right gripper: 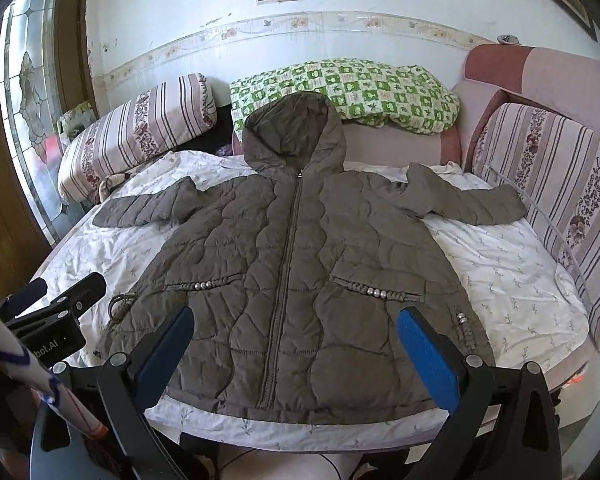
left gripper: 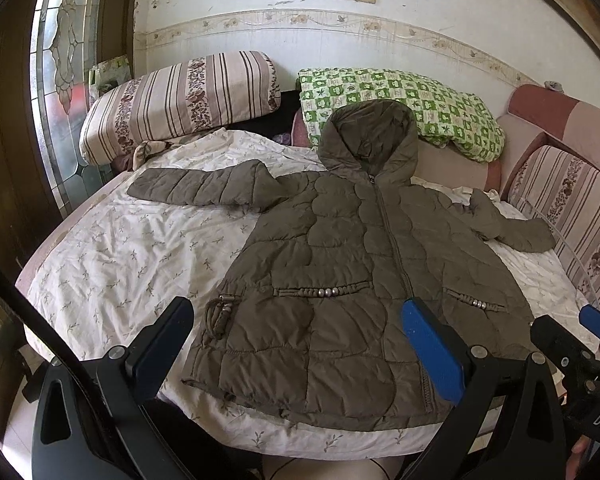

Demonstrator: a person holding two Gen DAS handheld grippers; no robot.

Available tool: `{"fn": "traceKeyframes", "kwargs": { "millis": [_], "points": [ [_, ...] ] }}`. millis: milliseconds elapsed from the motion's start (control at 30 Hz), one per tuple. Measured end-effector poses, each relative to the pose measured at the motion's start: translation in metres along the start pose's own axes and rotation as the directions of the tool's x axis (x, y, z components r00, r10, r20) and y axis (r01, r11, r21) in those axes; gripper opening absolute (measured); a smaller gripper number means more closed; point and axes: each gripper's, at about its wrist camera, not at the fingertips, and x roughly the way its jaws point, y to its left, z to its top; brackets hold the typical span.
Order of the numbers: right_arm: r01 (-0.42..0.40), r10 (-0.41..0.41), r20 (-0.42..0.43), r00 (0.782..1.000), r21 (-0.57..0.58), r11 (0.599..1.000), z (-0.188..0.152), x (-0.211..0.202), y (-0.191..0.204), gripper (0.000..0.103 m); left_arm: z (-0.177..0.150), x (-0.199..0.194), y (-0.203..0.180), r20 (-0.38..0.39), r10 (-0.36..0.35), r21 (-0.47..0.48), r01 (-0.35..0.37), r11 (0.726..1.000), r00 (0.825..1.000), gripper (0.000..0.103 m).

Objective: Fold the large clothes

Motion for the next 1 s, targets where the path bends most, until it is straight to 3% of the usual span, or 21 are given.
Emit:
{"fn": "traceKeyframes", "kwargs": {
  "millis": [867, 1000],
  "points": [
    [-0.002, 0.002, -0.04, 0.999, 0.005, 1.0, -0.008, 0.016, -0.003, 0.103, -0.006, 0.009, 0.004, -0.022, -0.001, 0.0, 0.001, 1.0, 1.0, 0.103],
    [0.012, -0.011, -0.058, 0.998, 0.02, 1.0, -0.005, 0.028, -0.014, 0.103, 0.006, 0.02, -0.005, -0.019, -0.007, 0.017, 0.007, 1.0, 1.0, 0.103]
  ]
}}
